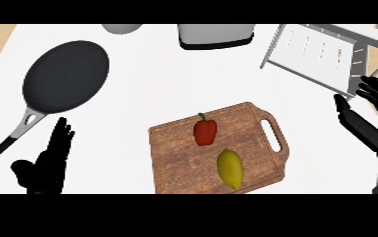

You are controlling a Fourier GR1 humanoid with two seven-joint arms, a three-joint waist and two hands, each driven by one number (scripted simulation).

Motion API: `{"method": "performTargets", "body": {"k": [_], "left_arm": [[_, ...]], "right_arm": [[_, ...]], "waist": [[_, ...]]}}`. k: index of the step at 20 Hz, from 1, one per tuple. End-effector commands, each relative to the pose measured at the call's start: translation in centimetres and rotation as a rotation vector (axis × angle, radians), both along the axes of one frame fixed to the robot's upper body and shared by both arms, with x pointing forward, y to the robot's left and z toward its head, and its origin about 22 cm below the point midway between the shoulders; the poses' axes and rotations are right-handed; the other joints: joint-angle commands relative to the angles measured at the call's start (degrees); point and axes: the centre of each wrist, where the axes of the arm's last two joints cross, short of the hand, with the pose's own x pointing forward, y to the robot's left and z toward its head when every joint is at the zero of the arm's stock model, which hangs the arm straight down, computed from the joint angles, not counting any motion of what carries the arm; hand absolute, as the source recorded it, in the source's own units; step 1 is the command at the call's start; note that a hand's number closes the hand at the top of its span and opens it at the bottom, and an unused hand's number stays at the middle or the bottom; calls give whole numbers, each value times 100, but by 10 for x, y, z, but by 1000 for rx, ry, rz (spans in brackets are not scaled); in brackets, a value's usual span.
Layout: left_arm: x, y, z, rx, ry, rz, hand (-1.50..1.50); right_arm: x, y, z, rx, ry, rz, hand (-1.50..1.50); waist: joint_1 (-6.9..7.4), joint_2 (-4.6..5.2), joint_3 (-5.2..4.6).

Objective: Pick the lemon from the cutting board and place it in the tiered basket

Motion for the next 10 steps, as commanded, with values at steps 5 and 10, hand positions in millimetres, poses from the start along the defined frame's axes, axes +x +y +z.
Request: {"method": "performTargets", "body": {"k": [5, 10], "left_arm": [[-3, -39, -11, 9, 80, -77, 0], [8, -47, -13, 34, 84, -96, 0]], "right_arm": [[-90, 56, -15, 60, -190, -357, -150], [-147, 76, -9, -1, 122, -188, -150]], "waist": [[312, -26, 13], [444, 50, -25]]}}
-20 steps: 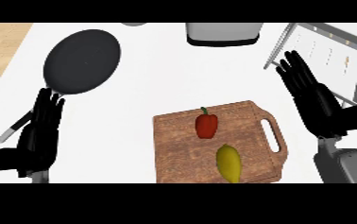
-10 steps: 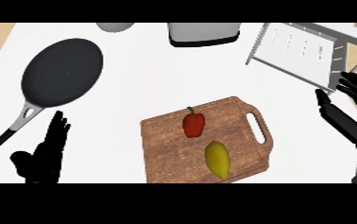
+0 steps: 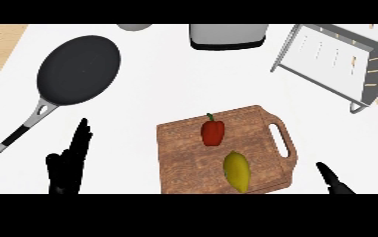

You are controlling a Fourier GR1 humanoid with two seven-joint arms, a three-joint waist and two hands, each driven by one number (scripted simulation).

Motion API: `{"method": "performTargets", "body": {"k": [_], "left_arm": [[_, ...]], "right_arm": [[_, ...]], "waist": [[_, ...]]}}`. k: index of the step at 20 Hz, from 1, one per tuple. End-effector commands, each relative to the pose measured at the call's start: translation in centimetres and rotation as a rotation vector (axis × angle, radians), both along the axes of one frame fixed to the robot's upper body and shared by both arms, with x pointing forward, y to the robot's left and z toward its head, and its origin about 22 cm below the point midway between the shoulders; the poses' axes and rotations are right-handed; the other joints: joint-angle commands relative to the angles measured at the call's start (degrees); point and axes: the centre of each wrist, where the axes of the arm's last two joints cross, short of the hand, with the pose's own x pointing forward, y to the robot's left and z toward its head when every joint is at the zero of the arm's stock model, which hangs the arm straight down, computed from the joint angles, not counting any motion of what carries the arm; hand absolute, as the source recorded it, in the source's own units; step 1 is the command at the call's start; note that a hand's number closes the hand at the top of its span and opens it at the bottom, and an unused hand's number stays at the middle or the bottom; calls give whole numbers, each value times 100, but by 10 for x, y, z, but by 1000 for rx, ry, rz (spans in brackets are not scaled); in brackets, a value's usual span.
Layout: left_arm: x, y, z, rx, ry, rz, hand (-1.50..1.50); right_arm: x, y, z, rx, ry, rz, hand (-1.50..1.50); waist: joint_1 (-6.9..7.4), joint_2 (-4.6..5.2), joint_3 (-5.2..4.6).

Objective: Pick the lemon from the cutting board and place it in the tiered basket

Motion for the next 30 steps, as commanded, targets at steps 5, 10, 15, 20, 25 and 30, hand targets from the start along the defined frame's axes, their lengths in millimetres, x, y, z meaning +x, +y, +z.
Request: {"method": "performTargets", "body": {"k": [5, 10, 15, 20, 25, 30], "left_arm": [[11, -10, 5, 23, -6, -54, 0], [14, -32, 3, 15, -19, -81, 0], [18, -27, 7, 9, -17, -86, 0], [20, -38, 9, 8, -24, -112, 0], [24, -34, 5, 12, -10, -115, 0], [20, -33, 5, -2, 8, -121, 0]], "right_arm": [[-70, 16, 6, -112, 482, 190, -150], [-88, 9, 21, -267, 712, 152, -150], [-90, 17, 50, -336, 799, 59, -150], [-77, 29, 38, -345, 857, 10, -150], [-52, 44, 30, -416, 953, -11, -150], [-41, 78, 23, -445, 1113, -15, -150]], "waist": [[306, 118, -46], [436, 182, -57], [544, 175, -50], [607, 154, -37], [667, 161, -34], [668, 134, -26]]}}
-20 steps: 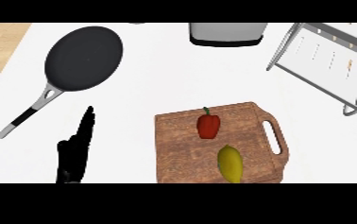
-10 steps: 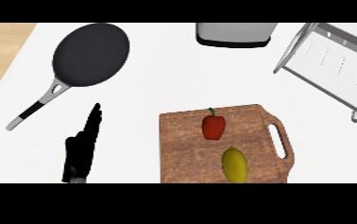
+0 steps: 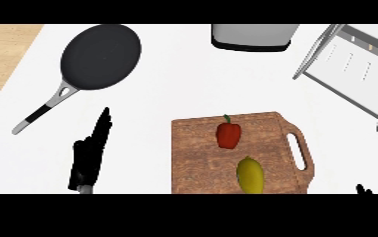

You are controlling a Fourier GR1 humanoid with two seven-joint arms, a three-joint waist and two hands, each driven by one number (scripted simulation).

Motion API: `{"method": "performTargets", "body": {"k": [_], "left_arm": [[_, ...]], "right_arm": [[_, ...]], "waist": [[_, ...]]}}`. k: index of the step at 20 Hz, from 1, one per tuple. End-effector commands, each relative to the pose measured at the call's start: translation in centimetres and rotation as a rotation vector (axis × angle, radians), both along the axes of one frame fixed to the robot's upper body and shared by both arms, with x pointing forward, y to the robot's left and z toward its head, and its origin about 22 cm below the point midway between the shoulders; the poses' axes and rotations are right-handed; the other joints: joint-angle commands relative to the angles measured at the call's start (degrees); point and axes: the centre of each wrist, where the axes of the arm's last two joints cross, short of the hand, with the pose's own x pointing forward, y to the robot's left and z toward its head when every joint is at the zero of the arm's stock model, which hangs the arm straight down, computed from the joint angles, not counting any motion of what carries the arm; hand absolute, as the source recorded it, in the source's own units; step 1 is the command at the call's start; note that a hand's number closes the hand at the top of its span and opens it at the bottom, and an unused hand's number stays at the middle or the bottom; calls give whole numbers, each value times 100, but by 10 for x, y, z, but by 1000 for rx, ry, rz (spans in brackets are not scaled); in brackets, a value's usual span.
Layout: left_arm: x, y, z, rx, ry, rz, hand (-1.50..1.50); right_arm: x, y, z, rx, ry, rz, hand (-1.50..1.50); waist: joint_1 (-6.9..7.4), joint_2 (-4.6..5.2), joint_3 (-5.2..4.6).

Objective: Pick the lemon from the cutting board and place it in the tiered basket

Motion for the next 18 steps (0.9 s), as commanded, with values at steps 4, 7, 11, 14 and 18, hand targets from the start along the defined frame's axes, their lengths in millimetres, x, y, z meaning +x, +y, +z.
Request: {"method": "performTargets", "body": {"k": [4, 7, 11, 14, 18], "left_arm": [[0, -13, -7, -8, 14, -1, 0], [-3, -8, -10, 0, 14, 23, 0], [-2, -1, -5, -1, 13, 11, 0], [0, 11, -6, 9, 14, 33, 0], [6, 10, -5, 12, 2, 53, 0]], "right_arm": [[27, 58, 7, -39, 172, -46, -150], [51, 87, 3, -36, 173, -25, -150], [68, 102, 9, -41, 178, -13, -150], [65, 99, 2, -57, 279, -22, -150], [79, 95, -7, -49, 341, -18, -150]], "waist": [[-74, -22, 16], [-114, -47, 30], [-152, -57, 37], [-205, -61, 34], [-223, -43, 33]]}}
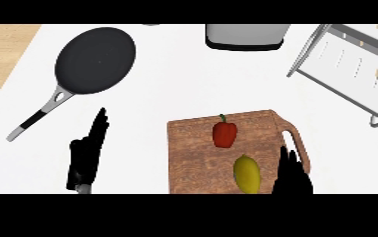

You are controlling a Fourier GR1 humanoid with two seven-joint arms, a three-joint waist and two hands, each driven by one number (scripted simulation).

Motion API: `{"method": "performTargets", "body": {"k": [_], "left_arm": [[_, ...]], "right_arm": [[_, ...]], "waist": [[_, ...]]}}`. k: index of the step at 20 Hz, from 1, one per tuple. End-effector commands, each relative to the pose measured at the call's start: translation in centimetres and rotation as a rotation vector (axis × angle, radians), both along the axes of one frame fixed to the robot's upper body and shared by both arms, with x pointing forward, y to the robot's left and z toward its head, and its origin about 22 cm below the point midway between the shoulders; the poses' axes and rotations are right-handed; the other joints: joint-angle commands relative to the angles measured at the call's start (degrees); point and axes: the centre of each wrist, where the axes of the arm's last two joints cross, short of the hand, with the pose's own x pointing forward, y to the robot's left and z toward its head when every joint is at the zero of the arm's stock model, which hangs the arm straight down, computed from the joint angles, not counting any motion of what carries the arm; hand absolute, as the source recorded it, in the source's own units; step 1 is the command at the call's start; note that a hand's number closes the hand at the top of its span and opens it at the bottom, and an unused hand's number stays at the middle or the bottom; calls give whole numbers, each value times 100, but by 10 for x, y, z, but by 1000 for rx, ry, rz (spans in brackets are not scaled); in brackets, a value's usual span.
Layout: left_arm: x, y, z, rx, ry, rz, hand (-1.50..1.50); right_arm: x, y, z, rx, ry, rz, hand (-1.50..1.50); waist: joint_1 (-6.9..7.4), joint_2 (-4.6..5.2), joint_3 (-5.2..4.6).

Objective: Pick the lemon from the cutting board and place it in the tiered basket

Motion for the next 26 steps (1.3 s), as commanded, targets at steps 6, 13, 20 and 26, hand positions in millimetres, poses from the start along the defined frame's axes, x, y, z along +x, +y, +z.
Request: {"method": "performTargets", "body": {"k": [6, 13, 20, 26], "left_arm": [[3, -2, -1, -5, 19, 3, 0], [-2, -3, -2, 8, 12, 24, 0], [6, 5, 2, 6, 8, 25, 0], [-12, -5, -13, -10, 17, 11, 0]], "right_arm": [[32, 0, 1, -23, 231, -139, -150], [39, 2, -9, -4, 267, -134, -150], [36, 7, -36, 42, 339, -156, -150], [47, 3, -36, 72, 357, -161, -150]], "waist": [[-45, -5, 2], [-55, -17, 0], [-92, -32, 6], [-92, -39, 6]]}}
